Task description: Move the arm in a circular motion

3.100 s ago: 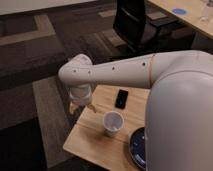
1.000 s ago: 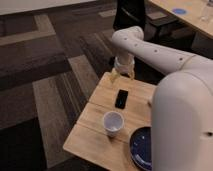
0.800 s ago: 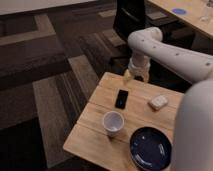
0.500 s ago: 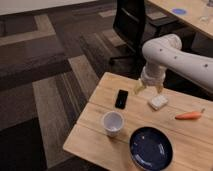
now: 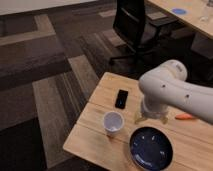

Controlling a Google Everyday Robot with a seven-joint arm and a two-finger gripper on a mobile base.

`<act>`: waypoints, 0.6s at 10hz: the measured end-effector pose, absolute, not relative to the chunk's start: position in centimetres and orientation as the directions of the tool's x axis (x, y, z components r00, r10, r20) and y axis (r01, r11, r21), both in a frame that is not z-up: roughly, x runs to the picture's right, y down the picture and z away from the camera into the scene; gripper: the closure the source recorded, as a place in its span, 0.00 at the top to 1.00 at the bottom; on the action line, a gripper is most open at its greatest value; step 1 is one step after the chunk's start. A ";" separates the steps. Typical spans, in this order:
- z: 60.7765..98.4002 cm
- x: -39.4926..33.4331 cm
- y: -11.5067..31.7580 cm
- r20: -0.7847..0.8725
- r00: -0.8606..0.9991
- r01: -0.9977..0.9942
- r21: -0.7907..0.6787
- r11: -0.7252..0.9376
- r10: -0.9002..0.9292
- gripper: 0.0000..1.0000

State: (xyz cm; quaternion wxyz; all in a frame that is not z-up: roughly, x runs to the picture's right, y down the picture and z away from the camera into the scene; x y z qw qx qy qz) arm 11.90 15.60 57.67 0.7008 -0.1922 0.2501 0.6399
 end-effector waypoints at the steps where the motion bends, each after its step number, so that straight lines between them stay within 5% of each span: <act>1: 57.2 9.0 16.4 -0.604 0.091 -0.992 0.017 0.127 0.792 0.65; 3: 57.1 -0.5 18.0 -0.626 0.286 -0.955 -0.122 0.271 0.725 0.65; 6: 62.7 -9.8 13.9 -0.562 0.627 -0.766 -0.323 0.555 0.539 0.65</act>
